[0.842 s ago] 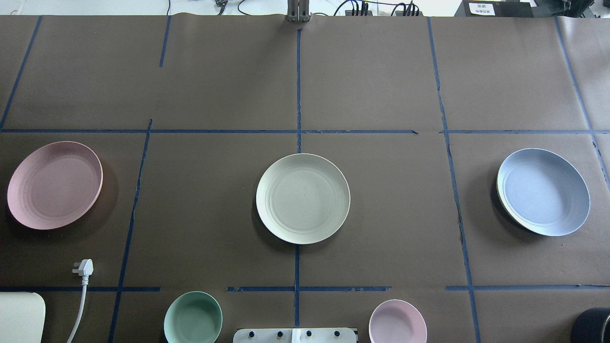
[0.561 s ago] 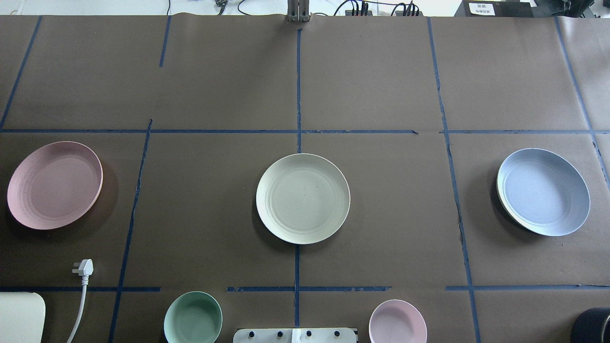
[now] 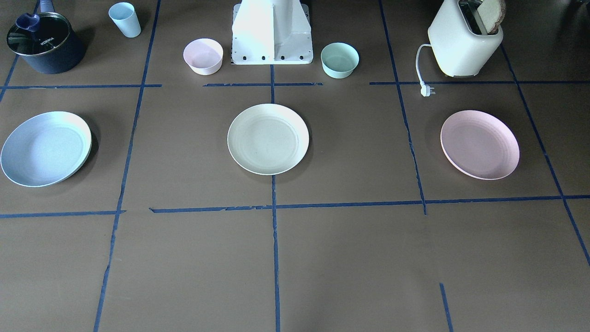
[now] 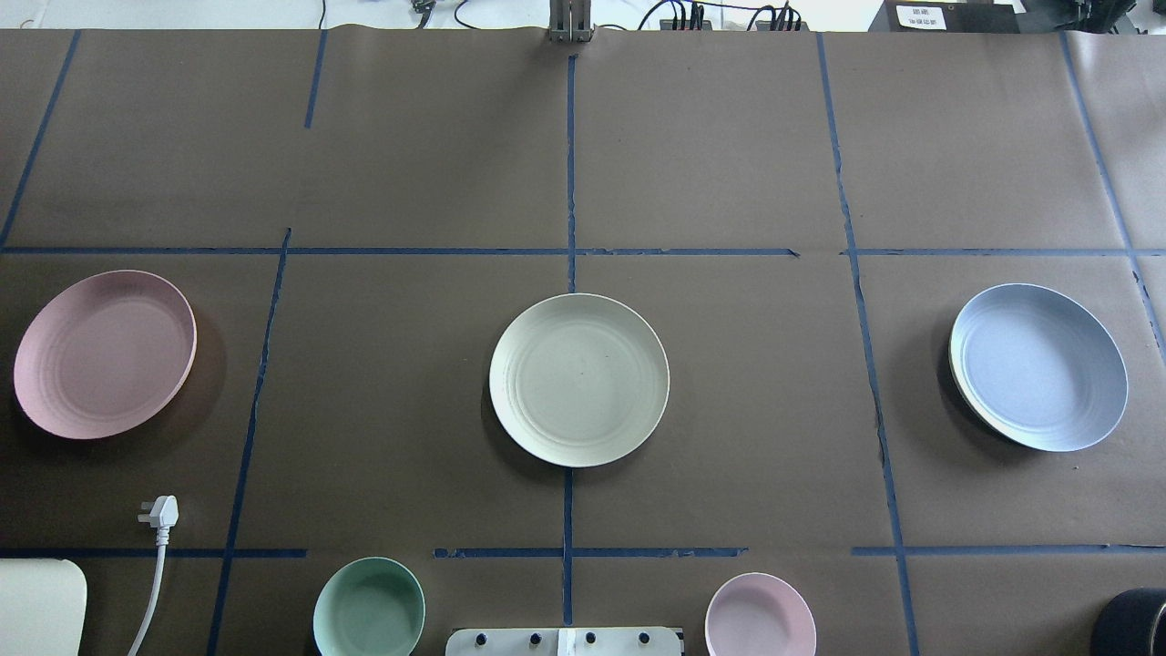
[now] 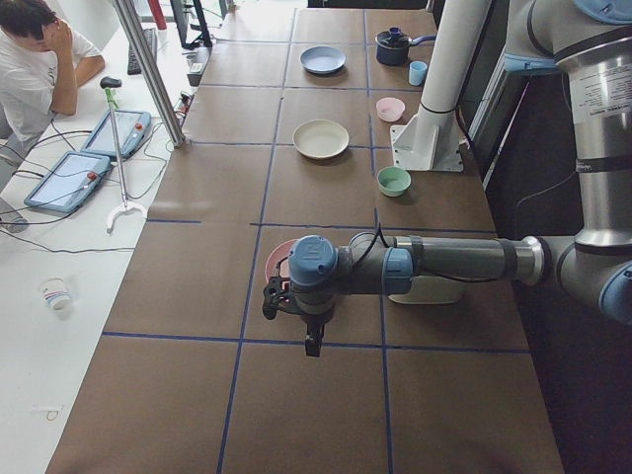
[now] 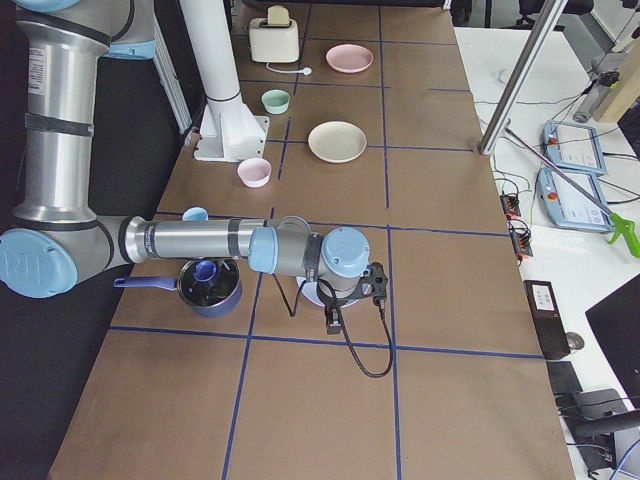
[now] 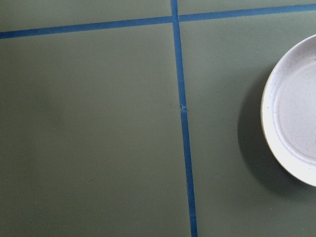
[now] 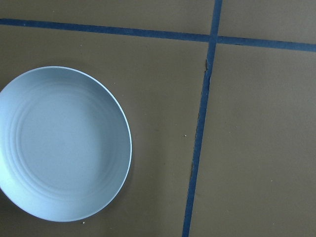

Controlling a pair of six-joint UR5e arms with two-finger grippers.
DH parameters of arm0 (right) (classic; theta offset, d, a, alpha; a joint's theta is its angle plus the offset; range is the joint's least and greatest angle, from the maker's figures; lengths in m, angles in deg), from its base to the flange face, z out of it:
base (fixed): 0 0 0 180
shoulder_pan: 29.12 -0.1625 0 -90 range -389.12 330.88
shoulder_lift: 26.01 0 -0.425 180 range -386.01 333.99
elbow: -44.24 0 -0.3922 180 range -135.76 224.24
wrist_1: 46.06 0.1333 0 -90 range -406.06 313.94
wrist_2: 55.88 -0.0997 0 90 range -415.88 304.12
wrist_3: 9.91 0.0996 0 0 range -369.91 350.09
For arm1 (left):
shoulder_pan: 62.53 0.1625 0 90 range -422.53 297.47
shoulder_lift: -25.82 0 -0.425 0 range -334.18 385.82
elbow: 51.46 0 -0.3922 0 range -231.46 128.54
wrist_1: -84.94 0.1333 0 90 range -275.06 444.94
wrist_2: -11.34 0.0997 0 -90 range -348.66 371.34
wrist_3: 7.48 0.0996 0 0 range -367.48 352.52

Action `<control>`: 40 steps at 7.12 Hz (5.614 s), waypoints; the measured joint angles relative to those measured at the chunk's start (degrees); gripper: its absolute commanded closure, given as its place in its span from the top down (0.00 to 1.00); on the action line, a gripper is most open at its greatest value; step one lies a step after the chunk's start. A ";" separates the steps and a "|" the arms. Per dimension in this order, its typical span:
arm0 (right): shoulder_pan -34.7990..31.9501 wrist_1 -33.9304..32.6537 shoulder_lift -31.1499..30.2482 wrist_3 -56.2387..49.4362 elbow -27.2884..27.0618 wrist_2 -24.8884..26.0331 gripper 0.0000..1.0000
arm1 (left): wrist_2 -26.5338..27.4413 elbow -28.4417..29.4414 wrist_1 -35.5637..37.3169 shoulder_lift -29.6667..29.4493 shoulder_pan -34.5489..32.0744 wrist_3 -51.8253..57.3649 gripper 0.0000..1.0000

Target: Stack three plates with pink and blue

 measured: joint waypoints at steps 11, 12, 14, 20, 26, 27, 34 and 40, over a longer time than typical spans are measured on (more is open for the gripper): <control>0.03 -0.07 0.48 0.43 -0.14 1.08 1.00 | -2.70 4.94 -19.85 -0.75 13.10 -25.85 1.00; 0.06 -0.10 0.54 0.41 0.03 0.99 1.00 | -2.59 9.33 -28.68 -1.60 15.79 -32.76 1.00; 0.09 0.00 0.65 -0.07 0.19 0.93 1.00 | -2.45 17.49 -38.68 -5.93 20.12 -43.28 1.00; 0.23 0.01 0.78 -0.24 0.05 0.69 1.00 | -2.44 23.62 -41.30 -11.56 25.98 -47.77 0.06; 0.69 0.50 0.79 -0.16 -0.12 -0.05 1.00 | -7.16 19.58 -42.72 -19.42 27.81 -55.31 0.00; 0.70 2.02 0.74 -0.02 -0.02 -0.34 1.00 | -8.93 17.76 -42.70 -23.83 30.63 -59.44 0.00; 0.82 4.77 0.51 0.32 0.38 -1.73 1.00 | 9.24 15.83 -41.60 -43.24 55.28 -77.52 0.36; 6.48 9.67 0.30 5.67 0.60 -2.75 1.00 | 13.41 12.46 -41.72 -43.36 53.12 -80.12 0.99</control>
